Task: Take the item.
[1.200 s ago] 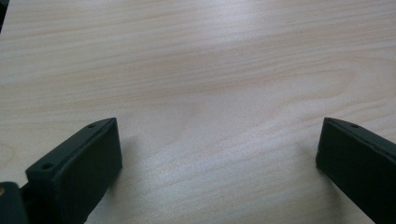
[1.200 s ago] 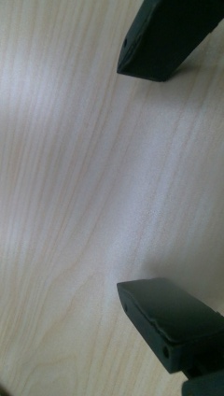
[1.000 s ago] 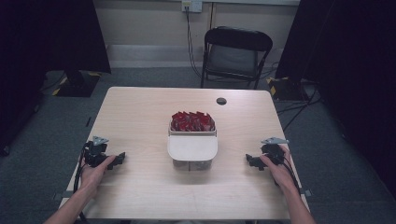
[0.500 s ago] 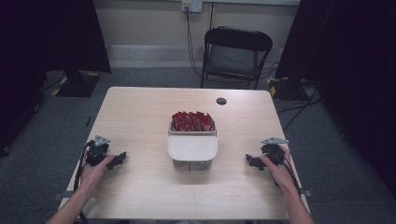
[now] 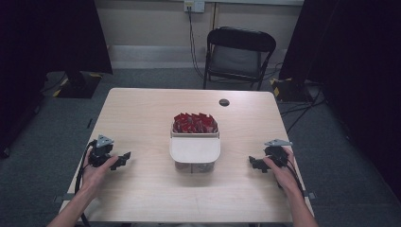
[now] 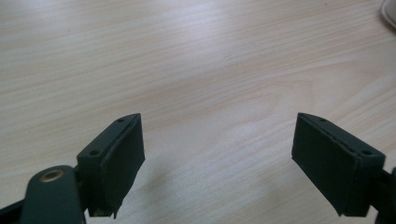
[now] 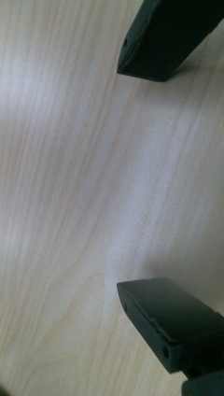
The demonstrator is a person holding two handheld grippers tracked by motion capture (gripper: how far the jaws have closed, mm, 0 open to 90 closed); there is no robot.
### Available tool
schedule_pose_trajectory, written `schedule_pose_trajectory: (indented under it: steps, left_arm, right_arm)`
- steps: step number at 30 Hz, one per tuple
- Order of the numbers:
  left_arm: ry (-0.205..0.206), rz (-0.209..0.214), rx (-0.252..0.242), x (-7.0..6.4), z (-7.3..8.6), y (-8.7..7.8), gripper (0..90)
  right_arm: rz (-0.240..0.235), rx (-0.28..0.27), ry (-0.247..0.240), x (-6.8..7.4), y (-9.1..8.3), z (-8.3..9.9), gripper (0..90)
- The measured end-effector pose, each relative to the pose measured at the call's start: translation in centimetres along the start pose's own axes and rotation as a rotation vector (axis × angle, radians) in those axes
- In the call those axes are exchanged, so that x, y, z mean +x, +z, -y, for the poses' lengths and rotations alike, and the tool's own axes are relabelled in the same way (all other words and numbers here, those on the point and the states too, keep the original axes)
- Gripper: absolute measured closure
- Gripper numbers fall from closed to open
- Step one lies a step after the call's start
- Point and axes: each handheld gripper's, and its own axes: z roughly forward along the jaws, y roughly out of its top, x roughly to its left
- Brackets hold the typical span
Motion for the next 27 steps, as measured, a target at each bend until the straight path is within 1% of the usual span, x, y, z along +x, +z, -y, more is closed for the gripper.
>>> schedule_pose_trajectory:
  steps: [2,3,5,6,7,8,11,13,15,18,19,20,21,23,25,26,27]
  left_arm:
    - [0.0,0.011,-0.009,-0.2,-0.1,-0.1,17.9]
    - [0.012,0.014,-0.004,-0.2,-0.2,-0.2,18.2]
    - [0.015,0.015,-0.008,-0.3,-0.3,-0.2,18.7]
    - [0.02,0.013,-0.016,-0.3,-0.4,-0.3,19.3]
    - [0.016,0.027,-0.027,-0.5,-0.5,-0.3,19.5]
    - [0.016,0.027,-0.027,-0.5,-0.5,-0.3,19.6]
    - [0.02,0.045,-0.052,-0.9,-1.0,-0.7,19.7]
    - [0.023,0.05,-0.058,-1.0,-1.1,-0.8,19.7]
    - [0.037,0.055,-0.063,-1.3,-1.3,-1.0,19.6]
    - [0.046,0.075,-0.069,-1.6,-1.6,-1.1,19.7]
    - [0.056,0.077,-0.075,-2.0,-1.8,-1.2,19.7]
    - [0.056,0.077,-0.075,-2.0,-1.8,-1.2,19.7]
    - [0.065,0.089,-0.083,-2.2,-2.0,-1.2,19.8]
    - [0.063,0.093,-0.087,-2.3,-2.1,-1.3,20.0]
    - [0.051,0.105,-0.096,-2.4,-2.3,-1.4,20.0]
    - [0.053,0.112,-0.096,-2.4,-2.3,-1.5,20.0]
    - [0.065,0.104,-0.093,-2.6,-2.4,-1.5,20.0]
  right_arm:
    - [0.0,0.0,0.0,0.0,0.0,0.0,0.0]
    - [0.0,0.0,0.0,0.0,0.0,0.0,0.0]
    - [-0.001,0.0,0.0,0.0,0.0,0.0,0.0]
    - [0.0,0.0,0.0,0.0,0.0,0.0,0.0]
    - [0.0,0.0,0.0,0.0,0.0,0.0,0.0]
    - [0.0,0.0,0.0,0.0,0.0,0.0,0.0]
    - [0.0,0.0,0.0,0.0,0.0,0.0,0.0]
    - [0.001,0.0,0.001,0.0,0.0,0.0,0.0]
    - [0.001,0.0,0.001,0.0,0.0,0.0,0.0]
    - [0.001,0.0,0.001,0.0,0.0,0.0,0.0]
    - [0.001,0.0,0.001,0.0,0.0,0.0,0.0]
    - [0.001,0.0,0.001,0.0,0.0,0.0,0.0]
    - [0.001,0.0,0.001,0.0,0.0,0.0,0.0]
    - [0.001,0.0,0.002,0.0,0.0,0.0,0.0]
    - [0.001,0.0,0.001,0.0,0.0,0.0,0.0]
    - [0.001,0.0,0.002,0.0,0.0,0.0,0.0]
    - [0.001,0.0,0.002,0.0,0.0,0.0,0.0]
